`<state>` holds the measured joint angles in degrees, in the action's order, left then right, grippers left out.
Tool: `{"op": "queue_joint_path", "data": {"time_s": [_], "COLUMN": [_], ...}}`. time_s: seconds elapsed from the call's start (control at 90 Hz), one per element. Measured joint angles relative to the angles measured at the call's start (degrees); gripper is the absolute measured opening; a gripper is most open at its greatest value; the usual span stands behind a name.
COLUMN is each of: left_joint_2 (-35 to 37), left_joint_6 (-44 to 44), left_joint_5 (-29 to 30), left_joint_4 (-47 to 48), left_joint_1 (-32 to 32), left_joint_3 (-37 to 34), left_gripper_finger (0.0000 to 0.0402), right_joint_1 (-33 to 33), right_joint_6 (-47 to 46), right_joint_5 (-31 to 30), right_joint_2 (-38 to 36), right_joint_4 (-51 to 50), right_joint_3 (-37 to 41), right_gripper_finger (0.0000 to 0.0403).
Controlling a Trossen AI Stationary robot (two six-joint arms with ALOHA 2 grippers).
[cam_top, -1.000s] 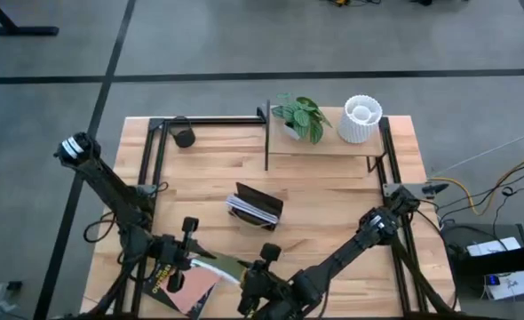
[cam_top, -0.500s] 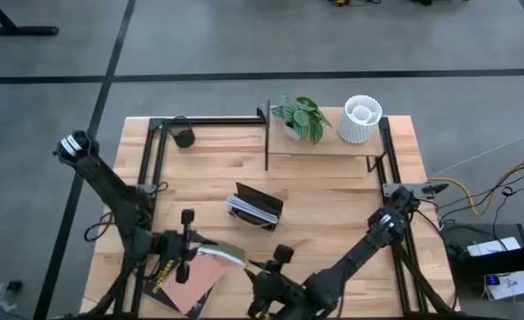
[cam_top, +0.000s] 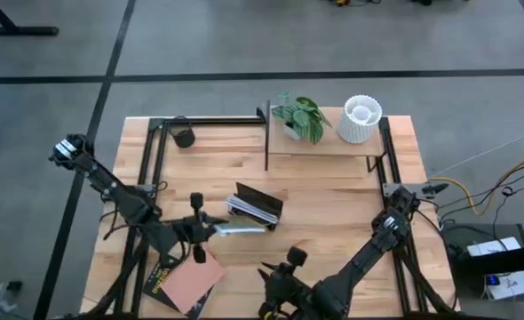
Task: Stock shelves
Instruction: Put the green notebook into the black mesh bookshelf
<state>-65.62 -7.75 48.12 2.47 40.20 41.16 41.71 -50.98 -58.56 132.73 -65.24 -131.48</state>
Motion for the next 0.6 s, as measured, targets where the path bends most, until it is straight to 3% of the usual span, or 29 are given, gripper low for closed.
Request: {"op": "queue_joint_path", "data": {"time_s": [0.133, 0.356, 0.6], "left_joint_2": [-0.8, -3.9, -9.8], "left_joint_6": [1.1, 10.2, 10.7], "left_joint_5": [-3.9, -4.5, -8.4], "left_joint_4": [7.0, 22.1, 24.5], "left_joint_1": [0.0, -0.1, -1.7], "left_joint_3": [2.3, 6.7, 7.9], "left_gripper_finger": [0.002, 0.002, 0.002], "right_joint_1": [0.0, 0.0, -0.1], "right_joint_6": [0.1, 0.6, 0.6], "right_joint_5": [0.0, 0.0, 0.0], "right_joint_2": [0.0, 0.0, 0.0], "right_joint_4": [-0.3, -0.4, -0.5], "right_joint_3": [0.0, 0.0, 0.0], "right_gripper_finger": [0.0028, 0.0008, 0.0008]}}
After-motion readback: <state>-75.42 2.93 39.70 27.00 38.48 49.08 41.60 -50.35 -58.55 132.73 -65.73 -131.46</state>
